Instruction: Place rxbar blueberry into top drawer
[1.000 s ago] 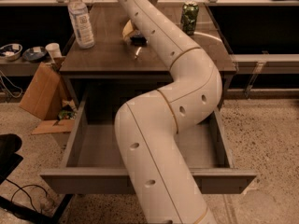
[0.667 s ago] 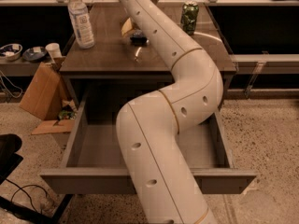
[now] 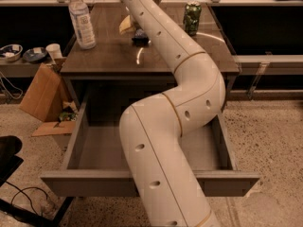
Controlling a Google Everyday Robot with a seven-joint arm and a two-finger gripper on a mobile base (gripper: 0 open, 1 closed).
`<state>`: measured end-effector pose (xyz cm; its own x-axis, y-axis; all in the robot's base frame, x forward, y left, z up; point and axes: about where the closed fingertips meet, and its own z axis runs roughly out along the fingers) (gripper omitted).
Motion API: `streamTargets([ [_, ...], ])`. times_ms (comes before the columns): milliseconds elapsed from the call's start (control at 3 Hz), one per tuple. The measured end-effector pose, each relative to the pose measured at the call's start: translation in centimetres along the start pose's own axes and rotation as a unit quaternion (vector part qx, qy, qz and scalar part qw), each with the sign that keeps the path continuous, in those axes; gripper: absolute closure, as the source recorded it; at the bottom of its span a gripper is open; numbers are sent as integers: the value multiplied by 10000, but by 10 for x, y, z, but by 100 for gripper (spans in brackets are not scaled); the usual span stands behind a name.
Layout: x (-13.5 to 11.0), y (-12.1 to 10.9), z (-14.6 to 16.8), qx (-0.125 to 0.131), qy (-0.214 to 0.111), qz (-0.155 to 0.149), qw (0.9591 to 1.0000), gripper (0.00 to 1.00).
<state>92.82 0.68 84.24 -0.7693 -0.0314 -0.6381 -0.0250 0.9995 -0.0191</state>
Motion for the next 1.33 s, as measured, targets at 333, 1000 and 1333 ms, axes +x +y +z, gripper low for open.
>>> streamTargets([
  [333, 2, 8, 17, 21, -54, -156, 9999, 0],
  [1000, 5, 13, 33, 93, -94, -379, 9992, 41],
  [1333, 5, 13, 33, 93, -94, -379, 9992, 64],
])
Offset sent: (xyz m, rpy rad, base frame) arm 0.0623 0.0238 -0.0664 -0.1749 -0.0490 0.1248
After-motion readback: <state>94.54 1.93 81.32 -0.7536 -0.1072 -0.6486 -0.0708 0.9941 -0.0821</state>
